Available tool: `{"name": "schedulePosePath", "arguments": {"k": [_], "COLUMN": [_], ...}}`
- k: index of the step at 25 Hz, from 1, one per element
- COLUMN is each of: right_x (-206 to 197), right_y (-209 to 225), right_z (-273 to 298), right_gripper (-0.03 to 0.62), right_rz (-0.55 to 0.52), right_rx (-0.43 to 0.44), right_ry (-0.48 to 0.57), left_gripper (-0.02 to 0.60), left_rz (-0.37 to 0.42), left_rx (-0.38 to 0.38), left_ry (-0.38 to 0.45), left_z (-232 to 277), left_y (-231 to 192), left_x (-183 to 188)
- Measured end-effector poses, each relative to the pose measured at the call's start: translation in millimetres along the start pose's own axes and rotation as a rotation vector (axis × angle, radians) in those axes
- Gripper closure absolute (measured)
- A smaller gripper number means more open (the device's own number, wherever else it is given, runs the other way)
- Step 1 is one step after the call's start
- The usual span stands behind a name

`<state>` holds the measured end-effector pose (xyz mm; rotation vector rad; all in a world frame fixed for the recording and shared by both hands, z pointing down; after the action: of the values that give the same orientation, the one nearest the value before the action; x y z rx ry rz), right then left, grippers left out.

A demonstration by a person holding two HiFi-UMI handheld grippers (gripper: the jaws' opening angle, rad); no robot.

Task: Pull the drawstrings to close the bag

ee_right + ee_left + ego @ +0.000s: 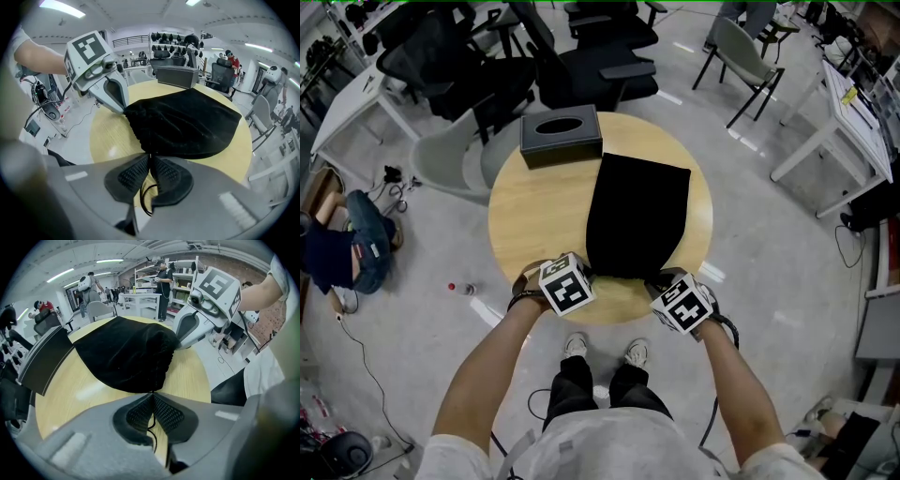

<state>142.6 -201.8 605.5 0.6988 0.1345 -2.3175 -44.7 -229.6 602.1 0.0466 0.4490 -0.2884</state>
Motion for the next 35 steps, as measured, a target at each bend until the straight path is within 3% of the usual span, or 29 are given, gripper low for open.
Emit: {"name": "schedulePosePath", "arguments": {"k": [20,35], "right_x": [47,80], "right_y": [15,23], "right_z": [-58,-108], "right_gripper": [0.569,0.572], "right_rz": [-0.067,-0.1], "right_rx": [-0.099,-0.223], "right_ry": [0.141,0.26], "left_gripper": [0.577,0.577], "left_rz": [0.014,0.033], "left_rx": [0.216,0.38], "left_ry": [0.118,0.209], "left_z": [-70,-121], "left_y": [-25,-28], "left_x": [41,74]}}
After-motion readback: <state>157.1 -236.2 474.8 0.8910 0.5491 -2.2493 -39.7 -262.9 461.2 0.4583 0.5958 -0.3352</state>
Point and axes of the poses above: the fingertips, and each gripper's own axes: z forward along the fingers, y to its right, x out of its top, the point moved 9 cm from there along -z, backward along the fingers, and after that the axes turned 5 degrees about z, right-handed, at the moved point
